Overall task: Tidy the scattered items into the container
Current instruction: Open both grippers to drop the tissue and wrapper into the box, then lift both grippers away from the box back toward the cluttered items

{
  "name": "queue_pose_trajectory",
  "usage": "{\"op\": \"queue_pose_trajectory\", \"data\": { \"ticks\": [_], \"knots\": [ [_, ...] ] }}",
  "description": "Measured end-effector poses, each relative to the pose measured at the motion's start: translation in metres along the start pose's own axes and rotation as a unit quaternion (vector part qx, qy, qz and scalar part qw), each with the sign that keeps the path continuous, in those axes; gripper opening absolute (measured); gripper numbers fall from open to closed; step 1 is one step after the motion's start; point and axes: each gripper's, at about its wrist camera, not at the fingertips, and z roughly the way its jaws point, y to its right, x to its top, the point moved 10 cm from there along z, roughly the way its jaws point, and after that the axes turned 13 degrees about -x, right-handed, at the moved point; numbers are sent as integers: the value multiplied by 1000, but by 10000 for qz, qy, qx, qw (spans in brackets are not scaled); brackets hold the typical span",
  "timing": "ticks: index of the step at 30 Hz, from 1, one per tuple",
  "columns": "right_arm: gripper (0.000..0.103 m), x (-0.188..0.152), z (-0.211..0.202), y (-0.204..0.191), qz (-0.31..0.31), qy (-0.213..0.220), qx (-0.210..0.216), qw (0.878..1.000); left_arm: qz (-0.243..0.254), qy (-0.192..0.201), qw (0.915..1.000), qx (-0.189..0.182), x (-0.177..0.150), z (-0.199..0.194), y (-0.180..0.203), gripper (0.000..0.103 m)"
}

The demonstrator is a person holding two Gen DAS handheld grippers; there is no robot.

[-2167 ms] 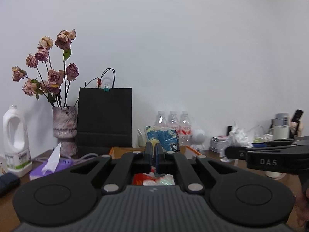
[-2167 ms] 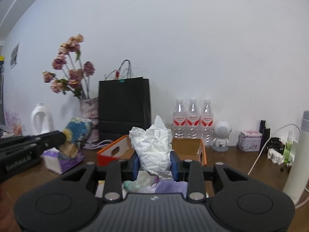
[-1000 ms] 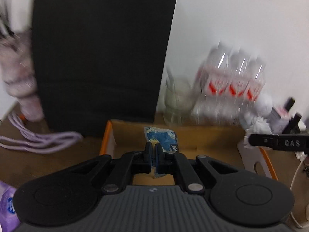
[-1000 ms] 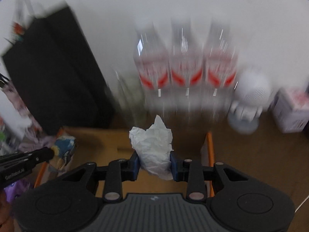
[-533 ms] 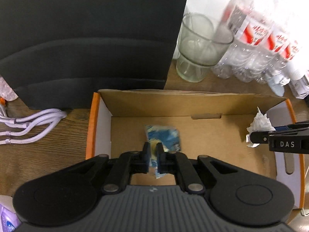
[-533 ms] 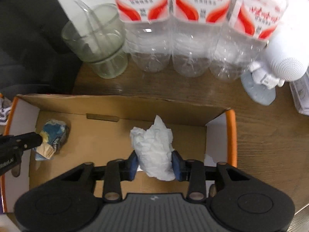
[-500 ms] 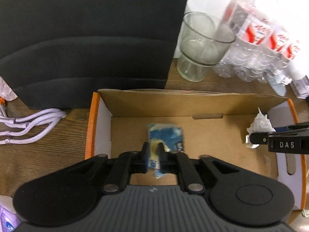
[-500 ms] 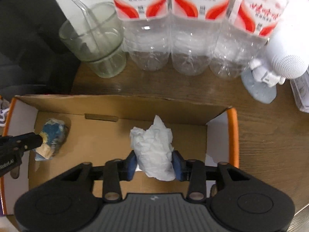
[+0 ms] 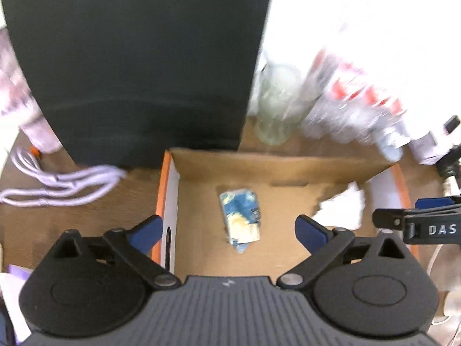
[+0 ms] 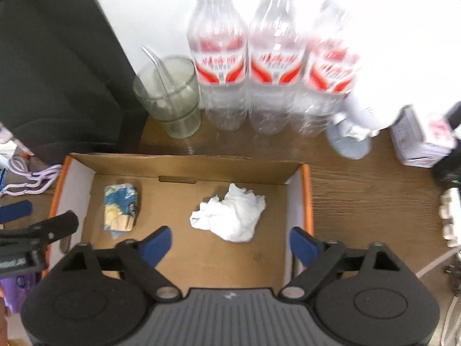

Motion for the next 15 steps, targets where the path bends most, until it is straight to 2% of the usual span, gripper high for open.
{"op": "queue_pose_trajectory", "data": {
  "ticks": [5, 7, 9, 10, 13, 15],
  "knots": [
    [95, -22, -51, -1, 43, 261, 121, 9996, 169, 249, 9994, 178, -12, -41, 18, 103],
    [99, -30, -69, -2, -53, 606, 52, 9981, 141, 525, 9983, 229, -18, -56, 19, 103],
    [99, -34, -85, -5, -231, 1209, -31, 9924, 134, 1017, 9943, 285, -24, -69, 22, 103],
    [99, -37, -93, -7, -393, 1574, -82, 9867, 185, 1349, 9902, 313, -27, -78, 23, 103],
    [99, -47, -106, -6, -482, 2472, -469, 9666, 450, 2434, 9674, 525, -39, -97, 27, 103],
    [99, -56, -114, -3, -294, 2962, -536, 9531, 666, 2732, 9577, 617, -47, -102, 32, 103]
  ]
}}
